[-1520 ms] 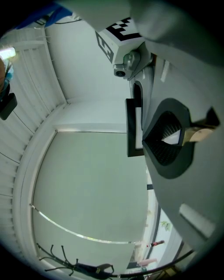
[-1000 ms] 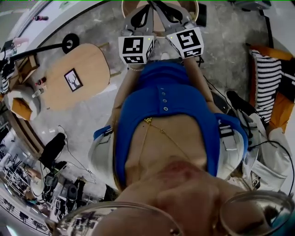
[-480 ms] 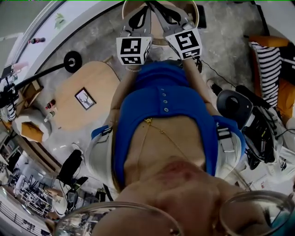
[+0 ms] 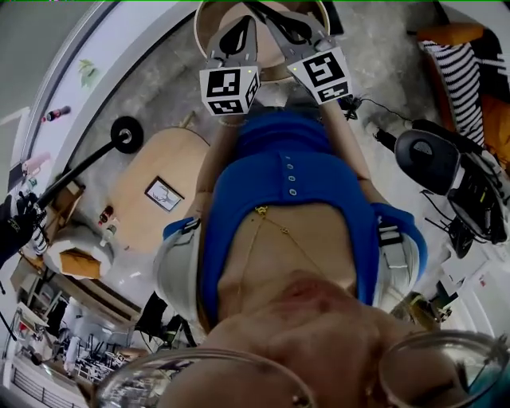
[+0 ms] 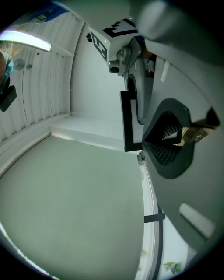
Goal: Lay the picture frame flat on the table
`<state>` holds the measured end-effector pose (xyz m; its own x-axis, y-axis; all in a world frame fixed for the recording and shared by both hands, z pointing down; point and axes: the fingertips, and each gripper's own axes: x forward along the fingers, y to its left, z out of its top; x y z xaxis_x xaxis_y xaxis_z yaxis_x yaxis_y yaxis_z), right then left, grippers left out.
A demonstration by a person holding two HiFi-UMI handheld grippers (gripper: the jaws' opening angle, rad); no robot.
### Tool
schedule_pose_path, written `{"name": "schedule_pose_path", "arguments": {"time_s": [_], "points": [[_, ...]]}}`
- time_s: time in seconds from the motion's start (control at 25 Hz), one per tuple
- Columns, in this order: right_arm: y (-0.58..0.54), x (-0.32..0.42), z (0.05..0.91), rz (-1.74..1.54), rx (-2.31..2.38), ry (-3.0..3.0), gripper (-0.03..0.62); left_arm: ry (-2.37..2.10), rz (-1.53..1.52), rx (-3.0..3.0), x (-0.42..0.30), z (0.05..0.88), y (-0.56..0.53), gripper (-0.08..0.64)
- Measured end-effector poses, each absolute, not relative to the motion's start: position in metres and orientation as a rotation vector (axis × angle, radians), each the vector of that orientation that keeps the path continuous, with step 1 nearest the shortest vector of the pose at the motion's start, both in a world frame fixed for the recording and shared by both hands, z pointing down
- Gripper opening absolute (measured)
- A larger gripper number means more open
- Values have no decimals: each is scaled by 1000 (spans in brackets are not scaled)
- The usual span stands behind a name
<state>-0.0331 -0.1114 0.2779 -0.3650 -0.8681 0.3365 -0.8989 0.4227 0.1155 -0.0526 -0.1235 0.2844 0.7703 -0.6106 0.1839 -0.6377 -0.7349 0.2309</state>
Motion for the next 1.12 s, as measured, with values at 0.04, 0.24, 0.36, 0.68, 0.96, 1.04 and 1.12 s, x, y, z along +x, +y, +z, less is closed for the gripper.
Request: {"name": "schedule_pose_path", "arguments": {"time_s": [0.04,0.24,0.36,0.68,0.96,1.04,1.12], "points": [[-116,-23,278,138,1517,-2334,11,-964,141,2683,-44,284,-128,-3],[-161,52,271,162,1438,-2417,11,-1043,165,2648,30,278,-168,-3],[-174,67,279,174,1339,-2489,11,-1134,168,2593,47,287,-180,-3],[-202,66,286,194,1132,-2565,11,-1296,182,2511,44,293,-209,-3],[-206,34,307,262,1054,-2595,11,-1356,230,2493,11,307,-206,-3],[-202,14,319,292,1019,-2592,11,-1362,260,2479,-4,316,-200,-3],[-195,1,333,316,991,-2577,11,-1356,276,2458,-16,328,-193,-3]]}}
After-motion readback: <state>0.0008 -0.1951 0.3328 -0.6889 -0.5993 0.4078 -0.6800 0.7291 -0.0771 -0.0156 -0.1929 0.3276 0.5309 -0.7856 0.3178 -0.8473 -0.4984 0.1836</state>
